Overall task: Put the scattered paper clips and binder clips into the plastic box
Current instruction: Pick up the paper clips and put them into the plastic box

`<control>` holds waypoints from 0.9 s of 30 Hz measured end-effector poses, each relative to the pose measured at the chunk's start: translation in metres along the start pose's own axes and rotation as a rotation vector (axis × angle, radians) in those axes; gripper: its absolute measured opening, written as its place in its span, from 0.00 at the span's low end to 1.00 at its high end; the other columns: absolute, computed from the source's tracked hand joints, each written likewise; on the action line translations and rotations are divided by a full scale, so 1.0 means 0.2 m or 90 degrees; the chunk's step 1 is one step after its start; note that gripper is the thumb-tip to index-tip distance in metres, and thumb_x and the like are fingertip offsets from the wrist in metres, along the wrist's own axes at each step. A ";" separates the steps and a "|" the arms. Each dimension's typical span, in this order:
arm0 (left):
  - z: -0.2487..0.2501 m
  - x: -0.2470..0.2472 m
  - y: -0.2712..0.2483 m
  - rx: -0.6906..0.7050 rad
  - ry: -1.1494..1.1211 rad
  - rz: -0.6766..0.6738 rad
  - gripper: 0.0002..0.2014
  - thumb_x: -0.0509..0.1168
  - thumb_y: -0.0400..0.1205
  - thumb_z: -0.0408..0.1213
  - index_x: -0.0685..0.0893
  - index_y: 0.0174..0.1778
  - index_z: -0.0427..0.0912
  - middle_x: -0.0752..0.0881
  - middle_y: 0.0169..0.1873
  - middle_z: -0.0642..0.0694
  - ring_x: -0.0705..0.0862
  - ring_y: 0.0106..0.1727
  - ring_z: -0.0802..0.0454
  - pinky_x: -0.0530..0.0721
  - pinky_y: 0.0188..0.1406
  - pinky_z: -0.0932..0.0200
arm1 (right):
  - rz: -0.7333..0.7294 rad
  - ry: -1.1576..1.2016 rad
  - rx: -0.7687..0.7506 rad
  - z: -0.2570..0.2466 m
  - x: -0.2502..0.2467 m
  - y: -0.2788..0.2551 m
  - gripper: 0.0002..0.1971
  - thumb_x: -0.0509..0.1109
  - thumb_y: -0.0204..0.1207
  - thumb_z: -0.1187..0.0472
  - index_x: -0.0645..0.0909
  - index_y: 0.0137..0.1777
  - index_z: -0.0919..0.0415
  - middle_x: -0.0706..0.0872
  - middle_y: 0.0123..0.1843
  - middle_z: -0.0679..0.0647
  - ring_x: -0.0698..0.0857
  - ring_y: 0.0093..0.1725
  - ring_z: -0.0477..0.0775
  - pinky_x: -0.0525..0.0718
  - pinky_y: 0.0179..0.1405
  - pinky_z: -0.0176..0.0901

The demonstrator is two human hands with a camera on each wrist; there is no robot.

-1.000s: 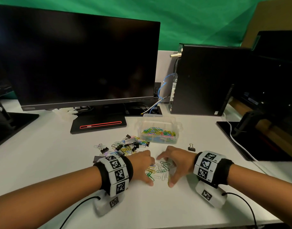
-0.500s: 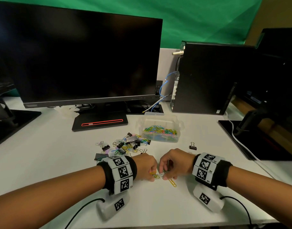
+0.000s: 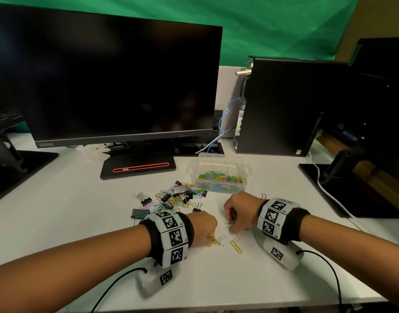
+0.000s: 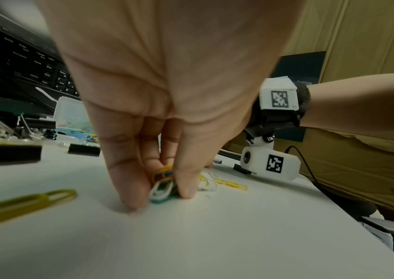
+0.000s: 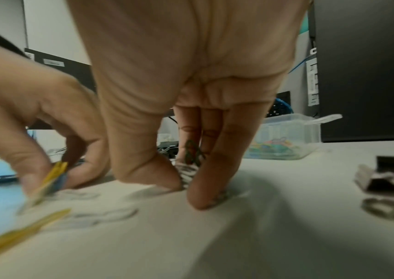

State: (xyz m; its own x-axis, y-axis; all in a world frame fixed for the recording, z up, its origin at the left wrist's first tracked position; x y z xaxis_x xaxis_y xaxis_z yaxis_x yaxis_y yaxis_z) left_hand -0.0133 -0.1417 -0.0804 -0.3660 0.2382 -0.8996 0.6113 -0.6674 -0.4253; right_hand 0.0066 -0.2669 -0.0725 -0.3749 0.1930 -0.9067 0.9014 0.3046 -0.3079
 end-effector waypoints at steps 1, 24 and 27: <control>0.00 0.00 0.00 0.004 0.010 -0.003 0.11 0.62 0.82 0.37 0.80 0.55 0.34 0.82 0.52 0.33 0.79 0.57 0.39 0.77 0.52 0.52 | 0.006 0.005 0.013 0.02 -0.01 0.01 0.08 0.76 0.60 0.63 0.78 0.31 0.55 0.78 0.15 0.43 0.81 0.21 0.49 0.84 0.30 0.38; -0.03 0.01 0.05 -0.002 0.018 -0.011 0.14 0.61 0.83 0.35 0.80 0.58 0.28 0.83 0.58 0.31 0.80 0.61 0.35 0.78 0.53 0.49 | 0.244 -0.041 0.031 0.19 -0.33 0.18 0.07 0.71 0.71 0.61 0.85 0.48 0.55 0.82 0.42 0.50 0.77 0.41 0.50 0.74 0.44 0.38; -0.03 0.01 0.05 -0.004 0.027 -0.006 0.14 0.61 0.83 0.35 0.79 0.59 0.28 0.83 0.58 0.31 0.80 0.61 0.35 0.76 0.52 0.50 | 0.166 -0.056 -0.005 0.15 -0.23 0.06 0.08 0.71 0.69 0.62 0.86 0.48 0.57 0.82 0.40 0.48 0.77 0.39 0.48 0.71 0.42 0.33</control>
State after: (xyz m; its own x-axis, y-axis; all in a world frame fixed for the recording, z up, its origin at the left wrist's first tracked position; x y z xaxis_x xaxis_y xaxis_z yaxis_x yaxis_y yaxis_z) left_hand -0.0037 -0.1435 -0.0873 -0.3413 0.2742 -0.8991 0.6122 -0.6609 -0.4340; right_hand 0.0415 -0.2994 -0.0423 -0.1095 0.1844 -0.9767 0.9632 0.2623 -0.0584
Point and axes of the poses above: each hand's wrist, its own y-axis towards the middle knuckle, its own x-axis out of the palm, z = x × y, the point moved 4 cm from there along y, towards the middle knuckle
